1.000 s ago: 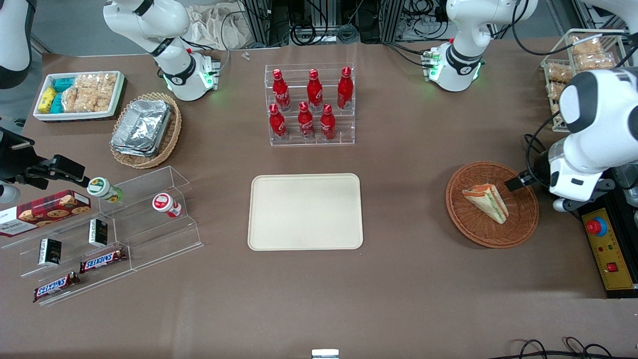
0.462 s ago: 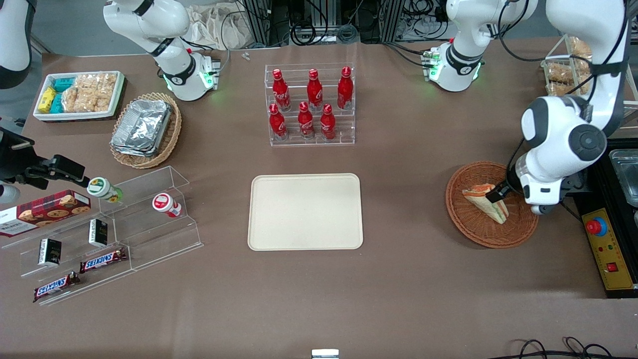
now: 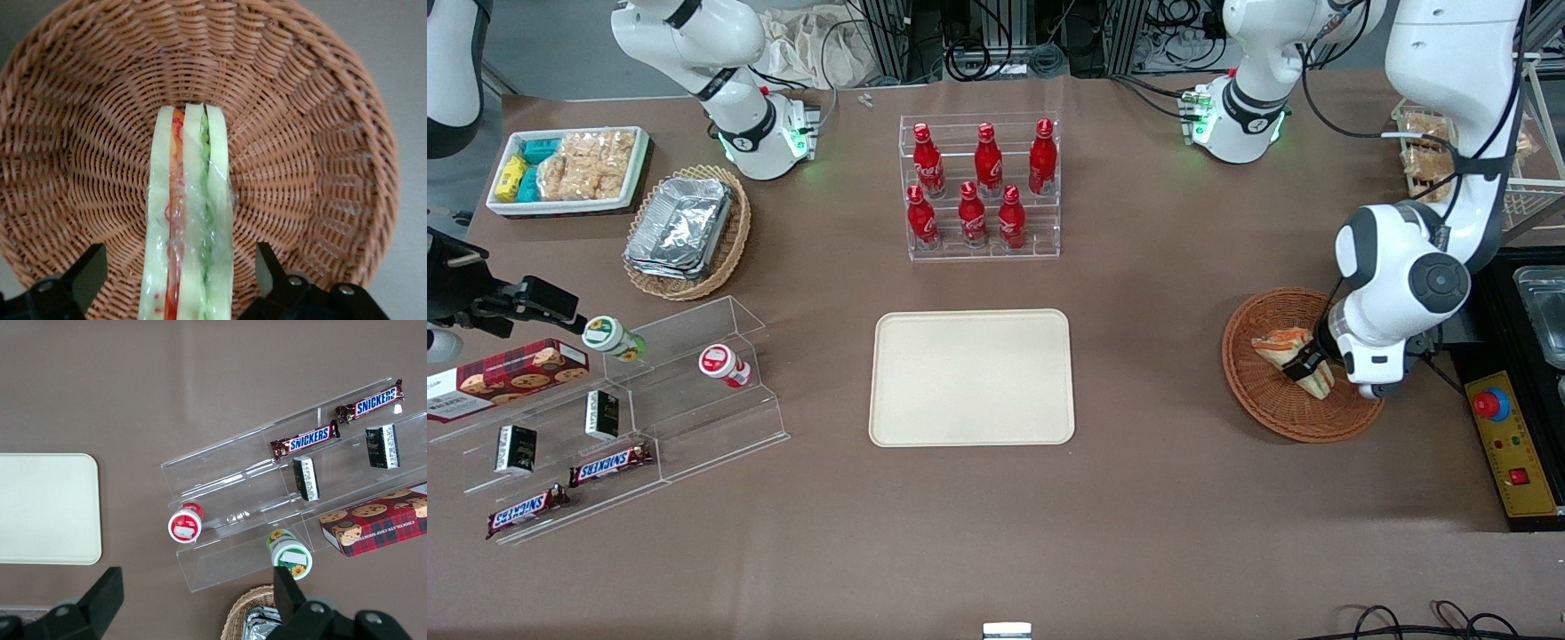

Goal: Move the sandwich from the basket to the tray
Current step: 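Close the left gripper on the sandwich's wrapped edge, then lift the sandwich and carry it with the left gripper over the cream tray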

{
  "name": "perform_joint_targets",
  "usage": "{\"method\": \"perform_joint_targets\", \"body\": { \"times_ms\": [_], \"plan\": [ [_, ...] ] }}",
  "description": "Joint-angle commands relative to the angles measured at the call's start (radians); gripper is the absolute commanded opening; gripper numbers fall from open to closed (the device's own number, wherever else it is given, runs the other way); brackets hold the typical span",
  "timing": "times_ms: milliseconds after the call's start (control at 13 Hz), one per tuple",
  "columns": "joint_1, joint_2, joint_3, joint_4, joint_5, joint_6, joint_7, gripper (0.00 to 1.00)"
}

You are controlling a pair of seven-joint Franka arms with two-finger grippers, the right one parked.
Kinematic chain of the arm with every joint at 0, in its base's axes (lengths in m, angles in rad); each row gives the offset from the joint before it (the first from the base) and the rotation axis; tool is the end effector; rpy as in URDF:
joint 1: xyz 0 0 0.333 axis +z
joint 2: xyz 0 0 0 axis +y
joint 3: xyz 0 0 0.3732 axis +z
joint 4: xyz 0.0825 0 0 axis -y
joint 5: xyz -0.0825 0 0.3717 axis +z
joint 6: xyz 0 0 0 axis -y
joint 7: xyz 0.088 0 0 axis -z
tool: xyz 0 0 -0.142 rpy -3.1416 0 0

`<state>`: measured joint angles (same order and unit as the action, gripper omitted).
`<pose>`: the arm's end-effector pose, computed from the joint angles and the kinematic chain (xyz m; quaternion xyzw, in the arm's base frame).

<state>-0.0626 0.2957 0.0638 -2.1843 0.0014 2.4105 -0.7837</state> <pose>0.5591 0.0002 0.2759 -0.9240 -0.3807 0.0281 0.0222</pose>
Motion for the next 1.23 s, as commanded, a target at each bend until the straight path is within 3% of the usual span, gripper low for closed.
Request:
{"method": "perform_joint_targets", "body": {
  "times_ms": [0,77,231,308,385,615,1000,1154],
  "plan": [
    [-0.005,0.037,0.007,-0.005,-0.006,0.062,-0.035,0.90],
    [-0.006,0.037,0.007,-0.002,-0.004,0.062,-0.052,0.75],
    [-0.006,0.025,0.007,0.011,0.008,0.047,-0.069,0.24],
    [-0.009,0.011,0.005,0.026,0.008,0.020,-0.072,0.07],
    [-0.011,-0.006,0.005,0.047,0.008,-0.028,-0.077,0.02],
    [-0.014,-0.065,-0.001,0.153,0.009,-0.215,-0.118,0.00],
    [-0.029,-0.067,-0.022,0.580,0.008,-0.773,-0.108,0.00],
    [-0.063,-0.072,-0.030,0.635,0.003,-0.847,-0.101,0.00]
  ]
}}
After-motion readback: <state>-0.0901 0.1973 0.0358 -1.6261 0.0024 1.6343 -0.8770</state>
